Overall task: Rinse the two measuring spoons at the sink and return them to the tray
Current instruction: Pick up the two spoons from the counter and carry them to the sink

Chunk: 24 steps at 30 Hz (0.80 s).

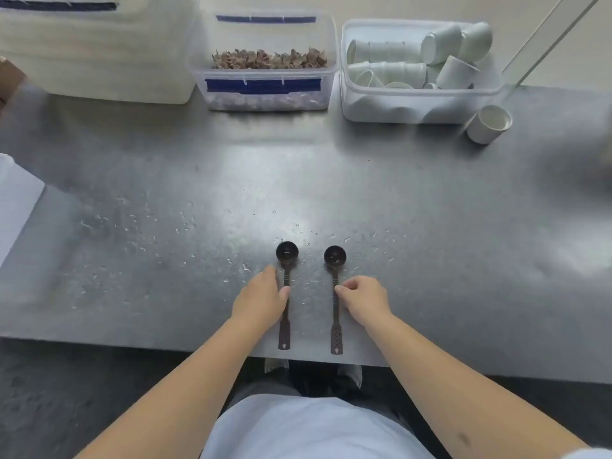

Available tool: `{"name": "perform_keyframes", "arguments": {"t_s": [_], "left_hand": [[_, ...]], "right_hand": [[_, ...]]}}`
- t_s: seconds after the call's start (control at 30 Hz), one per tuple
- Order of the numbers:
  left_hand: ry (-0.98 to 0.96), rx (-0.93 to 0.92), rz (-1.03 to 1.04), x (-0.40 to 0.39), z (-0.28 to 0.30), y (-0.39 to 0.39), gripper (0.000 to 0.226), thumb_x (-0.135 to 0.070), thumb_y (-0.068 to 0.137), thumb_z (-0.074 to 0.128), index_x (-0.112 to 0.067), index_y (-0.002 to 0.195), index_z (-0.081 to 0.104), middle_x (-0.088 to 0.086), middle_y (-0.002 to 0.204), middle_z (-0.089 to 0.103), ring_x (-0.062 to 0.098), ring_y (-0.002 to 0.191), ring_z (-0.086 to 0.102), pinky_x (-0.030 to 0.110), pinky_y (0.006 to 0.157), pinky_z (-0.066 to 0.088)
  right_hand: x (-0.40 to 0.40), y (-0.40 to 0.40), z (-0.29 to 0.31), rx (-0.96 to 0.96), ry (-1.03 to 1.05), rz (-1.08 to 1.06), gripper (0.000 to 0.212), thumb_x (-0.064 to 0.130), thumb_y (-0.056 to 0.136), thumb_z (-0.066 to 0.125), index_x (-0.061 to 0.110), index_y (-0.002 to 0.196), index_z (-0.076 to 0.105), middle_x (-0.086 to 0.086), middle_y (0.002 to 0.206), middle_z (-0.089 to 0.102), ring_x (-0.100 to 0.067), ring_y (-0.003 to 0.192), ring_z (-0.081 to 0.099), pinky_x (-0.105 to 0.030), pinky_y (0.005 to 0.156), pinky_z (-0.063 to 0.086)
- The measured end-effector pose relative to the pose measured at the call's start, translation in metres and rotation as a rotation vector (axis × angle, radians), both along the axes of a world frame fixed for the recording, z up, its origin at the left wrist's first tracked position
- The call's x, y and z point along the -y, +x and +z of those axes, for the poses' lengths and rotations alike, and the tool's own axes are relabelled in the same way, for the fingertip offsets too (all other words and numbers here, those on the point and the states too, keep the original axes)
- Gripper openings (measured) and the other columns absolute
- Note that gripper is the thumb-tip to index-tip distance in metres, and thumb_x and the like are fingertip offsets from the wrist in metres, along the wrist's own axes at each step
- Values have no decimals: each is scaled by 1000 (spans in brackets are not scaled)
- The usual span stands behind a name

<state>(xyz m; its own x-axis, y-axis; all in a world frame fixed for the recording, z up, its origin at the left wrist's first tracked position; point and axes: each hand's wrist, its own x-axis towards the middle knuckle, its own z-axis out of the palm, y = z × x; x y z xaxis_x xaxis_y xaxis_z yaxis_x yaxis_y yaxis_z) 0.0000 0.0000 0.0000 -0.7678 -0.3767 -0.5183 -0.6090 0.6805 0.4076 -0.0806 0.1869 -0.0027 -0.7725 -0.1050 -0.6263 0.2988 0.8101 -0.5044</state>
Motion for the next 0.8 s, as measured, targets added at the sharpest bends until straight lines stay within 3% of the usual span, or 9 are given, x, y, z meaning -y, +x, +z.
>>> {"name": "perform_keyframes", "arguments": {"t_s": [0.2, 0.3, 0.37, 0.43, 0.57, 0.8], "left_hand": [[12, 44, 8, 12, -9, -28, 28, -39, 89, 57, -19, 108, 57, 4, 102, 65, 27, 89, 60, 33, 64, 42], [40, 58, 9, 17, -12, -35, 17, -35, 87, 62, -19, 83, 58, 6, 88, 67, 27, 80, 61, 31, 60, 43], [114, 67, 46, 22, -13, -38, 21, -32, 86, 65, -19, 72, 56, 6, 80, 68, 25, 77, 64, 31, 59, 46], [178, 69, 43, 28, -13, -40, 26, -29, 84, 66, -18, 65, 55, 9, 74, 71, 25, 76, 68, 33, 62, 52], [319, 70, 5, 44, -12, -40, 26, -24, 86, 67, -6, 71, 59, 13, 68, 71, 28, 69, 67, 38, 67, 56], [677, 29, 220, 58, 11, -16, 11, -16, 89, 67, -12, 78, 66, 0, 60, 65, 12, 56, 64, 28, 58, 53]], "right_hand": [[20, -8, -3, -50, 90, -14, 37, 33, 83, 65, -3, 76, 66, -22, 78, 70, -33, 79, 64, -37, 68, 53], [24, -10, -8, -25, 107, 1, 32, 32, 83, 66, 14, 59, 54, -11, 61, 55, -22, 62, 54, -36, 68, 53], [24, -11, -10, -8, 98, -15, 30, 31, 83, 66, 14, 61, 57, -10, 61, 56, -19, 63, 54, -34, 65, 50], [23, -11, -12, 25, 44, -81, 30, 29, 84, 68, 0, 74, 67, -18, 71, 68, -17, 63, 55, -36, 70, 54], [21, -5, -7, 132, -124, -243, 19, 23, 86, 73, 6, 94, 74, -7, 69, 66, -9, 53, 53, -26, 60, 46], [30, 12, 18, 156, -281, -311, 12, 22, 86, 73, 11, 91, 74, -3, 73, 67, -8, 57, 55, -21, 60, 44]]}}
